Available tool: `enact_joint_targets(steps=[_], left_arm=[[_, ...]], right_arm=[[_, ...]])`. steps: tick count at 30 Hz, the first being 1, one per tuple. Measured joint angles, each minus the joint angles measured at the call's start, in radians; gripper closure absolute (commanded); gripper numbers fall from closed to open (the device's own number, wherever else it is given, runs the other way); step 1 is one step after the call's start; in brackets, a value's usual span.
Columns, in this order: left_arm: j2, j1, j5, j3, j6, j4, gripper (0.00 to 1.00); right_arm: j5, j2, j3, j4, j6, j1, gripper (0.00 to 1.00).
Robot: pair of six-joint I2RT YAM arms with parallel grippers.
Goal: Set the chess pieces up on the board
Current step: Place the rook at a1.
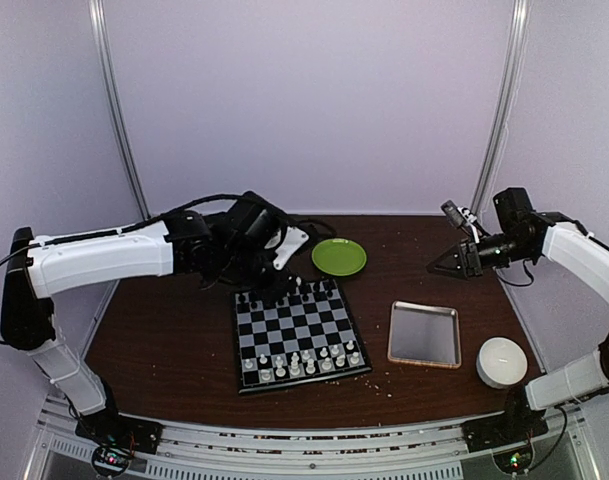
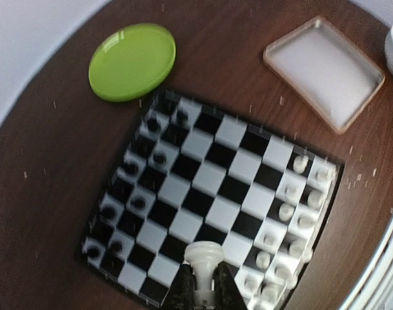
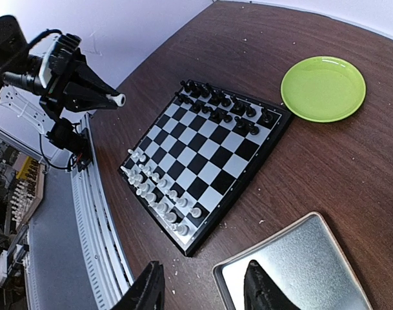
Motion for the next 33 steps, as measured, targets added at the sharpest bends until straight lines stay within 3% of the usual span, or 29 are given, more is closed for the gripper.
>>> enact_joint_targets(steps=[5, 12, 21, 33], left_arm=[[-0.001, 0.06, 0.132, 0.0, 0.005, -0.315, 0.97], [-0.001, 0.062, 0.333, -0.087, 0.021, -0.528, 0.97], [0.039, 0.062, 0.409, -0.135, 0.01, -0.579, 0.97], [0.139, 0.026, 0.367, -0.124, -0.053, -0.533, 0.94]], right_arm=[[0.029, 0.0, -0.006, -0.002, -0.075, 0.0, 0.59], [0.039, 0.044, -0.006, -0.021, -0.132, 0.0, 0.59], [0.039, 0.056, -0.006, -0.049, -0.169, 0.0, 0.59], [0.039, 0.084, -0.002, -0.082, -0.203, 0.0, 0.59]])
